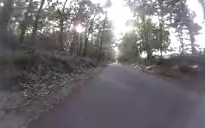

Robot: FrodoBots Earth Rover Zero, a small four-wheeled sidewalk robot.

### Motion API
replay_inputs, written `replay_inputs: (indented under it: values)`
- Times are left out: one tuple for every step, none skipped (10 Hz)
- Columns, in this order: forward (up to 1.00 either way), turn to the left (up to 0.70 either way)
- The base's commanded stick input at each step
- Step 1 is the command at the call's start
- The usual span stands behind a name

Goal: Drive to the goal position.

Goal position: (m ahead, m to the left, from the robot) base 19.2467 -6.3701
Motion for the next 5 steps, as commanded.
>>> replay_inputs:
  values:
    - [0.70,-0.01]
    - [0.70,-0.01]
    - [0.70,-0.01]
    - [0.70,-0.01]
    - [0.70,-0.01]
